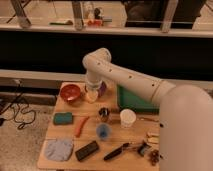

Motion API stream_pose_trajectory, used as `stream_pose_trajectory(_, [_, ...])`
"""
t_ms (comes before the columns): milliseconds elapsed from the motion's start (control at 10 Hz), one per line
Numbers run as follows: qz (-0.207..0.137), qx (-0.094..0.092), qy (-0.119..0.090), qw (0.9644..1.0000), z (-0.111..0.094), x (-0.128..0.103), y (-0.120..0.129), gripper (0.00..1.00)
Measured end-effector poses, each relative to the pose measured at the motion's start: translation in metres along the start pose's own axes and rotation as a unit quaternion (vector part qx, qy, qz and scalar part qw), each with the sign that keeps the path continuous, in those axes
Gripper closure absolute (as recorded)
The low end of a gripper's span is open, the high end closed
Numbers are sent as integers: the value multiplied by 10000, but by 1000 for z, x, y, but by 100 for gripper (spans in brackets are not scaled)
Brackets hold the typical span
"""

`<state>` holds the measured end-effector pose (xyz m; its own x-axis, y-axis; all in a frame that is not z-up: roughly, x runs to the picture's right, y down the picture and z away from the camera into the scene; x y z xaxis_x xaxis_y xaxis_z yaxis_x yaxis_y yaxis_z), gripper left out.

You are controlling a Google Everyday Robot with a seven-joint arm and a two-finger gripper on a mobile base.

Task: Place apple in tray

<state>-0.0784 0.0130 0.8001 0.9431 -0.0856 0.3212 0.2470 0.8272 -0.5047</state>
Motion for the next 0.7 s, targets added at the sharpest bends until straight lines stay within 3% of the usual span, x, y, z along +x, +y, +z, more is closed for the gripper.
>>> stream_pose_trajectory(700, [524, 383, 92, 9979, -44, 57, -22, 93])
